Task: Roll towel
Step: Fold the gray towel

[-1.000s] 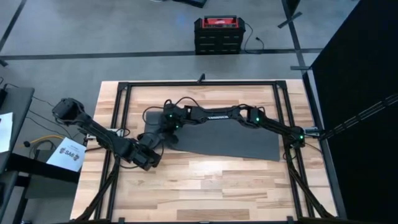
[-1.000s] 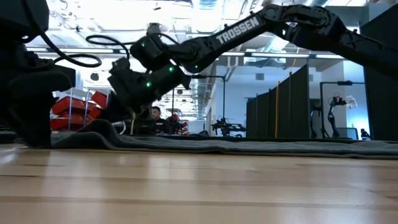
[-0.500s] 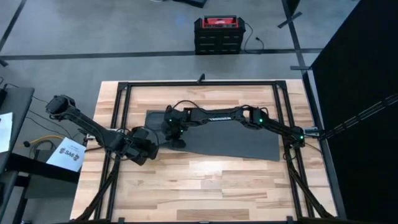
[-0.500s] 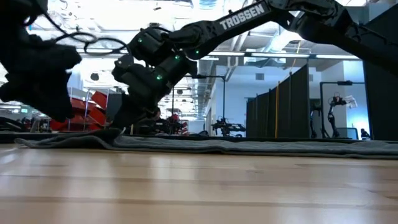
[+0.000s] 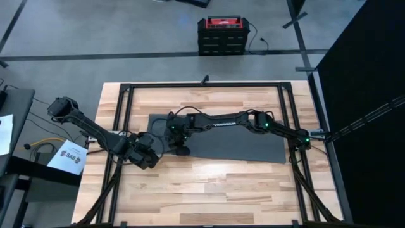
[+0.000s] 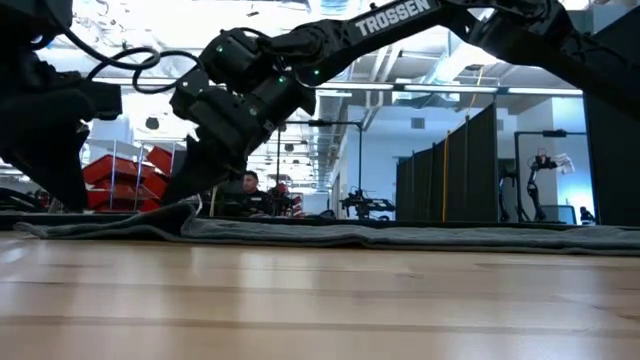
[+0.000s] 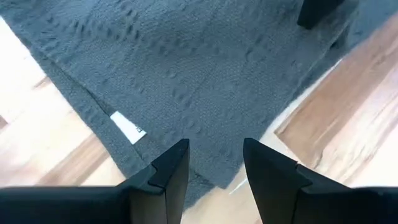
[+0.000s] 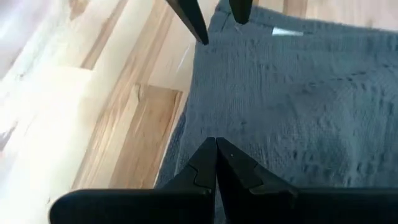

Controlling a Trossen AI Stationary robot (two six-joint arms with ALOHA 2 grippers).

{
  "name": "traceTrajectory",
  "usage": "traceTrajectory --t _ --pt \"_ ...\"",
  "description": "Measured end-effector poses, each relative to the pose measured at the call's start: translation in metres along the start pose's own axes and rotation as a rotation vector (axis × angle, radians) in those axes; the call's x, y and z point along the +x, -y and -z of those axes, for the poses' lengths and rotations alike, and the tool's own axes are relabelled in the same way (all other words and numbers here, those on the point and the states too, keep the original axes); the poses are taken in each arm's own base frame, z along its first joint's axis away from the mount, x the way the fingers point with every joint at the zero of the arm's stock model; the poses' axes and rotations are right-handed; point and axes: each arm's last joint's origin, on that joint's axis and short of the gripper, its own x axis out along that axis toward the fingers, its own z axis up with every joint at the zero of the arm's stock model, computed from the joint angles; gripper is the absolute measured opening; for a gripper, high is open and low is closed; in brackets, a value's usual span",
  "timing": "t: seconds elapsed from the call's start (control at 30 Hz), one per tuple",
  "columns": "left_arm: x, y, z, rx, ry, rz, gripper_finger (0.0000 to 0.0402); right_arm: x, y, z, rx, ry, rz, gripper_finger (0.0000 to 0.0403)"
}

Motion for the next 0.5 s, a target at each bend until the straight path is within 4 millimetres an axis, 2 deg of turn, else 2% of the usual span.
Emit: traceTrajectory --t 0.3,0.4,0.5 --pt "0.013 -0.004 0.008 0.092 -0.056 -0.029 0.0132 -0.023 -0.014 -0.023 -0.043 0.067 0.001 0.0000" --pt "0.016 -0.004 0.008 0.100 -0.066 -0.022 0.0104 -0.024 -0.022 -0.026 -0.052 0.063 -0.009 0.0000" --pt "0.016 0.000 0.006 0.119 -0.056 0.009 0.0057 -0.022 -0.030 -0.027 -0.065 0.063 -0.020 0.0000"
